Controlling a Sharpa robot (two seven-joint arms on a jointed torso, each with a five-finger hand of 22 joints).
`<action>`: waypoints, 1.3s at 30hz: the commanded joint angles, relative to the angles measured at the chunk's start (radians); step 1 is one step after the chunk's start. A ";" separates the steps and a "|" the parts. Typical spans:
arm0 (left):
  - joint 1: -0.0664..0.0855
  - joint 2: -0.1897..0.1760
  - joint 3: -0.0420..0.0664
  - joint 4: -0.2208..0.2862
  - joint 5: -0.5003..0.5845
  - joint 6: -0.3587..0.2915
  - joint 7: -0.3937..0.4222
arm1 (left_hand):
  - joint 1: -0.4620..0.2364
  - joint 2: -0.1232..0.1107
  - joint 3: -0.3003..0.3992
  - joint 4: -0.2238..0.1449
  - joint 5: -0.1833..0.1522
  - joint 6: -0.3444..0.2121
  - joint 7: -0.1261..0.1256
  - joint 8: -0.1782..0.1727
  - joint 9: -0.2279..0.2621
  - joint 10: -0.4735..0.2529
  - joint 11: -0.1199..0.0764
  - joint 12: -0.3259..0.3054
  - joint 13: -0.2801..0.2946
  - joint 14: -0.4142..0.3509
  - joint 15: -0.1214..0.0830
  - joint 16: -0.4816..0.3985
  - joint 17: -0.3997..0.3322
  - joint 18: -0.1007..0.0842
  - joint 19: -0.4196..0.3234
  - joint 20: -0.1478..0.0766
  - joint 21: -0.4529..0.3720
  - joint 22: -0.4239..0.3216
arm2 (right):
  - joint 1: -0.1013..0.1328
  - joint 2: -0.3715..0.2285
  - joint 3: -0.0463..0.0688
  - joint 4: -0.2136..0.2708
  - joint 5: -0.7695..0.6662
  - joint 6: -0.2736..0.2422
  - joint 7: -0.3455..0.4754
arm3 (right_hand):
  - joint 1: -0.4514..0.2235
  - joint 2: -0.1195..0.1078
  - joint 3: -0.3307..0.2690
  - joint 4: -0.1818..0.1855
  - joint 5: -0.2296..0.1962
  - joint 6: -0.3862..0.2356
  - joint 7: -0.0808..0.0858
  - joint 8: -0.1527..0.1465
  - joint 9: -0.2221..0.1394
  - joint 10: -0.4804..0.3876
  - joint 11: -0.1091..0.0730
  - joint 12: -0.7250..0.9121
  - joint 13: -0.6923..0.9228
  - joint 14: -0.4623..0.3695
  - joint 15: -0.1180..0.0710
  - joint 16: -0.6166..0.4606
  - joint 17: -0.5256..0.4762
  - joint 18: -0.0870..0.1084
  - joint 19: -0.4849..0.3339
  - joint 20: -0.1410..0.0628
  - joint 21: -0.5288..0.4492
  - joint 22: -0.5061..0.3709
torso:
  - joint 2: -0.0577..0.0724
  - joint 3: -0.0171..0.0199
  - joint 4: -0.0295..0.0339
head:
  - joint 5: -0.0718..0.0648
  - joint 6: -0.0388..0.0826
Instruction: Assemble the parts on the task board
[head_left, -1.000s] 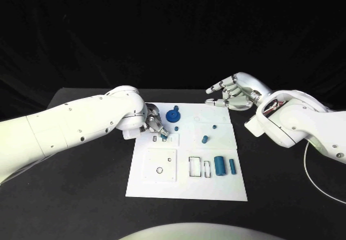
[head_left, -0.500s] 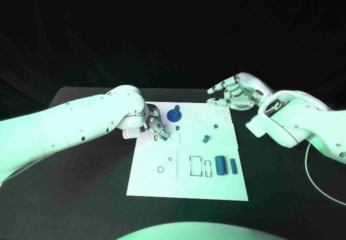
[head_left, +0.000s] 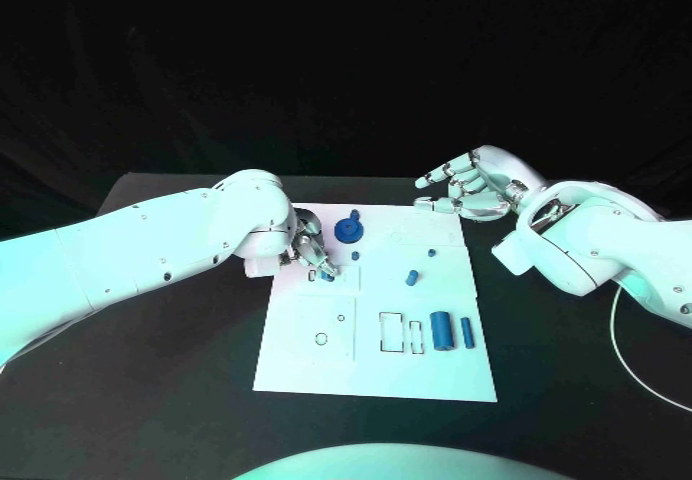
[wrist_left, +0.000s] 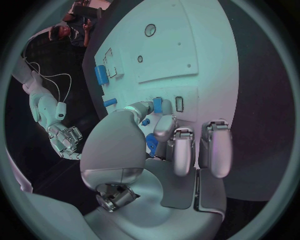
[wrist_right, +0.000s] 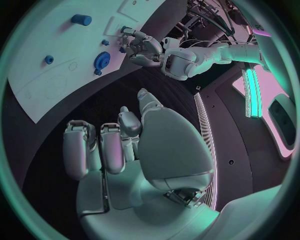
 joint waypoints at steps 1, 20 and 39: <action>-0.008 0.002 -0.006 -0.002 -0.007 0.035 -0.080 | -0.010 0.002 0.181 -0.179 0.006 0.002 -0.004 0.003 0.002 0.007 0.002 -0.004 0.001 0.105 -0.002 0.003 0.263 -0.014 0.059 -0.003 -0.002 0.160 | -0.001 0.001 0.000 0.001 0.002 0.013 0.009 | -0.003 0.009 -0.004 0.002 0.006 0.006 0.000 0.001 0.002 -0.006 0.000 -0.003 0.000 0.056 -0.004 -0.004 0.039 0.009 -0.007 -0.001 -0.004 -0.002 | 0.001 0.0002 -0.0006 | 0.001 -0.001; -0.008 0.034 -0.019 -0.052 -0.012 0.060 -0.083 | -0.115 0.039 0.108 -0.134 0.003 0.031 -0.022 -0.001 0.007 0.025 -0.009 0.009 0.016 0.105 -0.010 0.003 0.263 -0.015 0.062 -0.010 0.000 0.166 | -0.001 -0.002 0.000 0.008 0.001 0.021 0.010 | -0.003 0.010 -0.005 0.001 0.007 0.006 0.000 0.001 0.002 -0.007 0.000 -0.006 -0.002 0.056 -0.004 -0.006 0.037 0.009 -0.008 -0.002 -0.005 -0.004 | 0.000 0.0011 -0.0016 | 0.000 -0.005; -0.009 0.043 -0.022 -0.064 -0.035 0.067 -0.084 | -0.183 0.046 -0.002 -0.096 0.002 0.063 -0.032 -0.012 0.002 0.037 -0.017 0.023 0.035 0.105 -0.017 0.003 0.263 -0.018 0.067 -0.016 0.007 0.179 | -0.001 -0.006 0.000 0.014 -0.003 0.021 0.010 | -0.003 0.011 -0.005 0.002 0.006 0.006 0.000 0.001 0.002 -0.007 0.000 -0.006 -0.003 0.056 -0.004 -0.006 0.037 0.009 -0.009 -0.002 -0.006 -0.005 | -0.001 0.0010 0.0000 | -0.004 -0.005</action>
